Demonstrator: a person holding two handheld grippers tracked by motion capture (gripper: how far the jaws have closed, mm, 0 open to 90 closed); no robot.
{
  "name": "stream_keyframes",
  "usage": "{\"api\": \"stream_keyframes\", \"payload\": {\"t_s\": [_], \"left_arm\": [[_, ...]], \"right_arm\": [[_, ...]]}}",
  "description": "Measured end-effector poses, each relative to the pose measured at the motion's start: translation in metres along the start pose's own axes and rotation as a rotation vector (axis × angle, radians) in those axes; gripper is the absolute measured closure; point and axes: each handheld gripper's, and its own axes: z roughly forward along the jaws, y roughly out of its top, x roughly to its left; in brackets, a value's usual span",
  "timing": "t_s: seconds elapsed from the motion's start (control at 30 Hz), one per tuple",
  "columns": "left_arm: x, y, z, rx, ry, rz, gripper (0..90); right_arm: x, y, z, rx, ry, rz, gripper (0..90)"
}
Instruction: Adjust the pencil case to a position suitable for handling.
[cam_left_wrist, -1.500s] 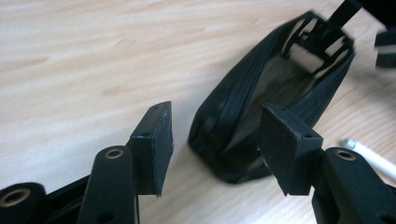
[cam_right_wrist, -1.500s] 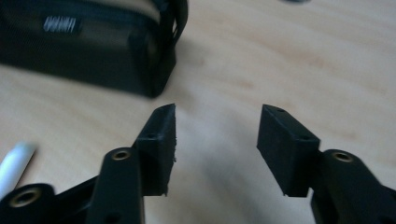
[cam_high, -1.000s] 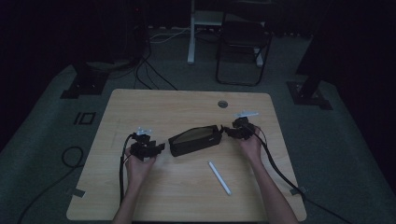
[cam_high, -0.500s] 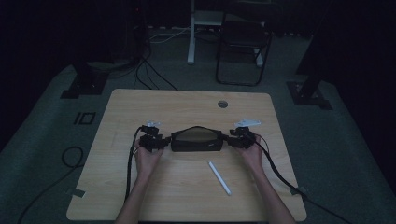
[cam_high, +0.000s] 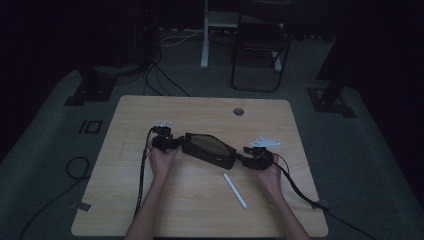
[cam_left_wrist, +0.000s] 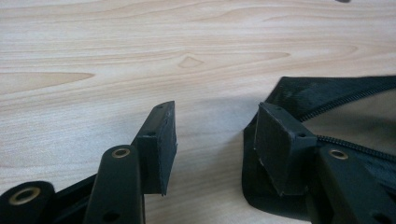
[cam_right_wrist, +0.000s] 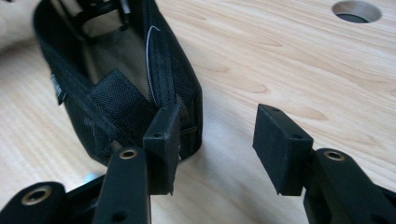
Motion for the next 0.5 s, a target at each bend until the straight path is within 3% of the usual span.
{"api": "stream_keyframes", "payload": {"t_s": [0.13,0.3,0.5], "left_arm": [[0.003,-0.001,0.003,-0.003,0.005,-0.011,47.1],[0.004,-0.001,-0.002,-0.015,0.051,0.009,42.5],[0.026,-0.012,-0.021,-0.033,0.075,0.002,42.1]], "right_arm": [[0.005,-0.002,-0.001,-0.002,0.004,-0.011,49.8],[0.005,-0.002,-0.004,-0.01,-0.025,-0.017,48.0],[0.001,-0.004,-0.016,-0.027,-0.042,-0.012,48.5]]}}
